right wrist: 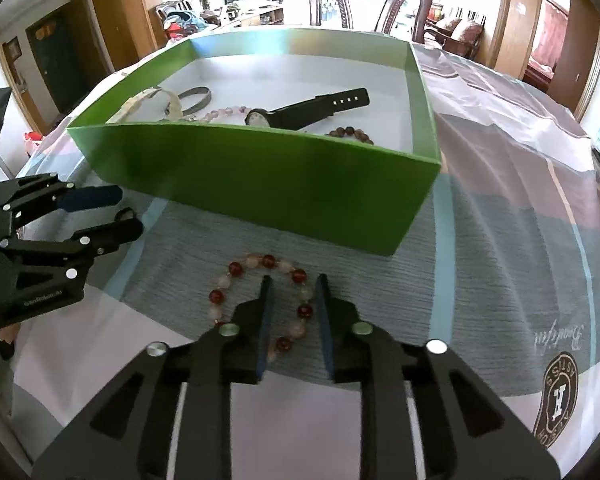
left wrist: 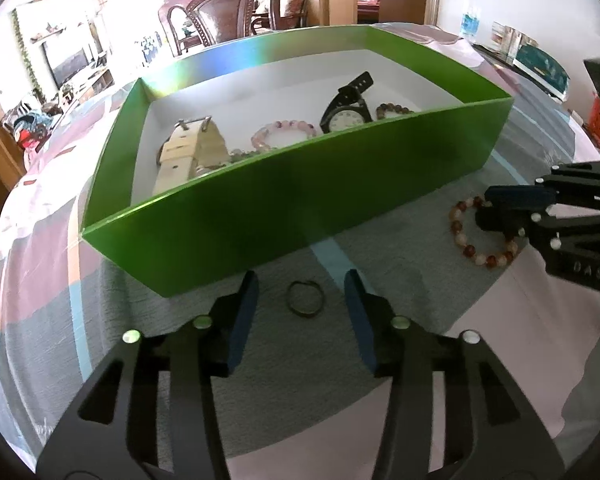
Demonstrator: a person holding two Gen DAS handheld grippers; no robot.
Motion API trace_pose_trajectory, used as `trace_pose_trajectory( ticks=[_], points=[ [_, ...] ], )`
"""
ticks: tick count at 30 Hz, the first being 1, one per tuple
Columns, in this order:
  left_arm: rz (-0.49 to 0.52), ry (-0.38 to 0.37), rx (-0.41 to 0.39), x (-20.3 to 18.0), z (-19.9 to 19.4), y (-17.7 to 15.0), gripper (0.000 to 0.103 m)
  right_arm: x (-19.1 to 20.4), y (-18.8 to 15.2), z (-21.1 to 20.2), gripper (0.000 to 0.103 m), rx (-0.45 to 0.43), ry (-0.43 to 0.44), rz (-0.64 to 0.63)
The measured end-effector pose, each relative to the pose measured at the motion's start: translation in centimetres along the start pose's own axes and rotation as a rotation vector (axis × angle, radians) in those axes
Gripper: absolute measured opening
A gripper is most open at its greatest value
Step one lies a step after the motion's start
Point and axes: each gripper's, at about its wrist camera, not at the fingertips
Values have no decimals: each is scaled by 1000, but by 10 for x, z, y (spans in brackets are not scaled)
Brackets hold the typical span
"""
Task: Organize jewelry
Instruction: 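Grasp the red-and-white bead bracelet with the right gripper while the left gripper moves to the black ring, then close the left gripper on the black ring while the right gripper holds the bracelet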
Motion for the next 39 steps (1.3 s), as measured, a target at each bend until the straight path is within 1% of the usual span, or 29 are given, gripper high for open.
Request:
trace_pose_trajectory(
  ticks=[7,10,21,27,29,32,34,39],
  points=[
    [-15,-4,0,2,1,0,48,0,-1,0,24,-10,-13,-5],
    [-18,-4,0,2,2,1,49,0,-2,0,28,-14,-24,-5],
    [-24,-4,2,4,2,1,50,0,-2,-1,28,-16,-24,-7],
    [-15,-11,1,2,2,1,44,0,-3,-2,28,-19,-28,-12],
    [-7,-17,1,0,1,0,37,1,-3,-2,28,-20,-29,-16],
    [7,-15,-2,-3,0,-1,32,2,-3,-2,28,-23,-31,-21],
    [8,-19,-1,-4,0,-1,31,2,-3,-2,28,-24,-31,-22],
    [1,-26,1,-3,0,-1,31,2,-4,-2,28,-23,-31,-21]
  ],
)
Point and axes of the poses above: each gripper's, at about its wrist camera, not at the fingertips, and z roughly the way its jaws point, x to its left, y to its top
